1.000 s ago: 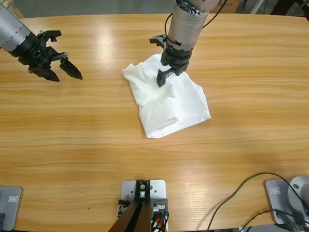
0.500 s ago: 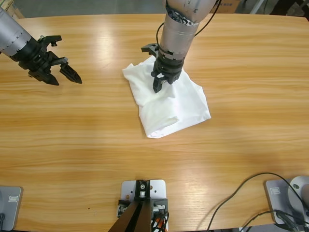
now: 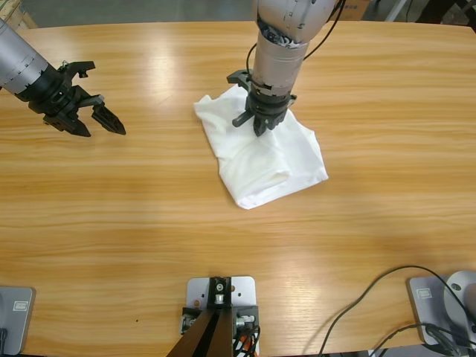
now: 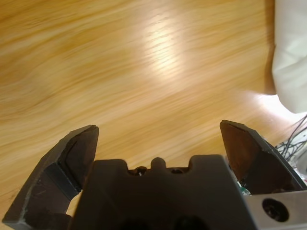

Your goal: Fold clothes

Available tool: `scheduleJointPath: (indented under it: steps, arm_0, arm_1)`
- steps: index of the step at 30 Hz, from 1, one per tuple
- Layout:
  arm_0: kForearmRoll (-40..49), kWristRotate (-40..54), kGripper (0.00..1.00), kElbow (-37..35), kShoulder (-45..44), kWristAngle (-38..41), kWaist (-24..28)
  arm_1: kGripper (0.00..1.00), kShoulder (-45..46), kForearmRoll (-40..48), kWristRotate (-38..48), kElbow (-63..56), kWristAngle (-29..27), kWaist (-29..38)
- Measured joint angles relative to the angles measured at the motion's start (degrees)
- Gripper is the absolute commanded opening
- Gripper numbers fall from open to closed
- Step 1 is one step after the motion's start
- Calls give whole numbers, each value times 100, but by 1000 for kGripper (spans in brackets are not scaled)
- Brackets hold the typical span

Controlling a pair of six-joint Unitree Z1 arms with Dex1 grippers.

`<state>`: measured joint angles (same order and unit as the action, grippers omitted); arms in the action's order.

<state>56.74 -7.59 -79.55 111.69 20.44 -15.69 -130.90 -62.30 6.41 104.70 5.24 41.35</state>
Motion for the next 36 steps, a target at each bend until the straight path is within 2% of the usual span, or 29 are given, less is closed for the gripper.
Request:
scheduleJointPath:
  steps: [12, 21, 36]
  arm_0:
    - [-14, 0, 996, 13, -11, 0, -53]
    - [-16, 0, 996, 45, -11, 0, -55]
    - [-29, 0, 996, 50, -11, 0, -55]
  arm_1:
    - [0, 569, -812, -104, 802, -77, 4]
    - [0, 570, -871, -137, 825, -175, -101]
    - [0, 571, -894, -137, 661, -250, -658]
